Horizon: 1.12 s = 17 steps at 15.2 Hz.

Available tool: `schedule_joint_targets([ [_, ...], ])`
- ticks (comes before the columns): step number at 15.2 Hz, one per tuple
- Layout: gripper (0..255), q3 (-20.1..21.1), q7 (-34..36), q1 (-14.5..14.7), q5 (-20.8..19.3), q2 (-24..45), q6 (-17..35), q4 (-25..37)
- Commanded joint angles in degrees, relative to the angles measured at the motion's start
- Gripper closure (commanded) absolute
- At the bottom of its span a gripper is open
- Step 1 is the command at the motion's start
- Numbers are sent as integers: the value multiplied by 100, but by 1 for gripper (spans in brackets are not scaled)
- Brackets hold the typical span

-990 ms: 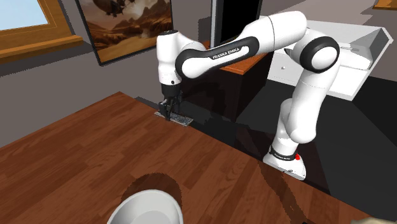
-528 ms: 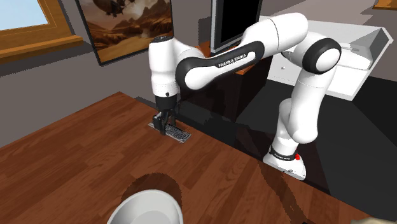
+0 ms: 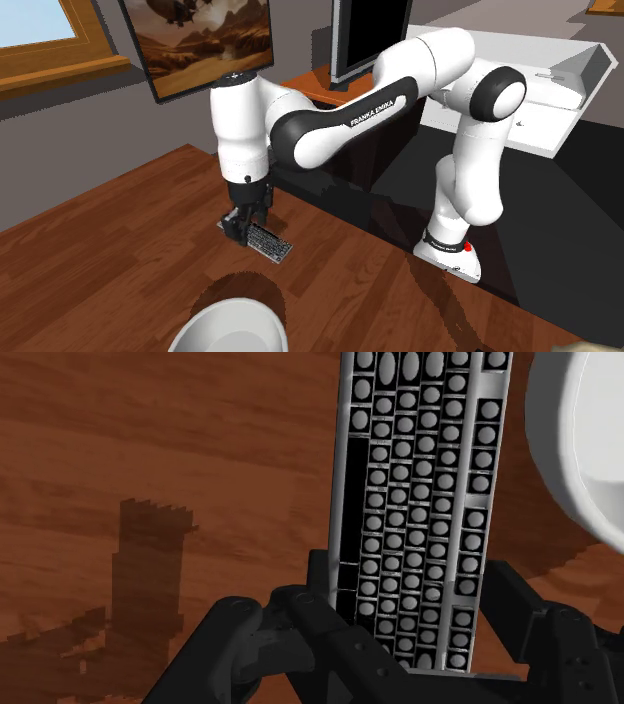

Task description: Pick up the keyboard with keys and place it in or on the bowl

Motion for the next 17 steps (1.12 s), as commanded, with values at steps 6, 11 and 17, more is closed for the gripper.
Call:
schedule_joint_targets([
  [6,255,315,995,649,-434,881,-301,1131],
  [11,255,424,1628,1266,-818,1718,-690,2298],
  [17,255,412,2081,1940,-1171,2654,-1079,3586],
])
